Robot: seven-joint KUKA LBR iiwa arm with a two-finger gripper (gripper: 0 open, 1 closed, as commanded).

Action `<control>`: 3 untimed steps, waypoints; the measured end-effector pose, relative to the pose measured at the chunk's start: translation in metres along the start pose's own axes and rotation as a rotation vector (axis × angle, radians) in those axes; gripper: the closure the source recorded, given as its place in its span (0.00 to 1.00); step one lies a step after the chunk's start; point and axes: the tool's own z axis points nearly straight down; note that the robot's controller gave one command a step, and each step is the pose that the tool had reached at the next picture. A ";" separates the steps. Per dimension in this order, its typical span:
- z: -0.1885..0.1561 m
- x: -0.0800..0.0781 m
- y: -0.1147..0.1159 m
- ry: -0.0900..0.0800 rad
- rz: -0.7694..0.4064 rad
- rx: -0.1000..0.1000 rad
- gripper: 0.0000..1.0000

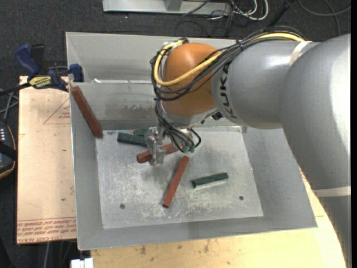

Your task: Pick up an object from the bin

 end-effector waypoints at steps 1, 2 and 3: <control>-0.027 -0.033 0.007 -0.012 0.050 -0.001 1.00; -0.077 -0.019 0.002 0.000 0.039 0.001 1.00; -0.099 -0.015 0.001 -0.006 0.033 0.001 1.00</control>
Offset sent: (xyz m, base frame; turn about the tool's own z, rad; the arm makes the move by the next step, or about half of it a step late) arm 0.0088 -0.0009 0.1122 0.0214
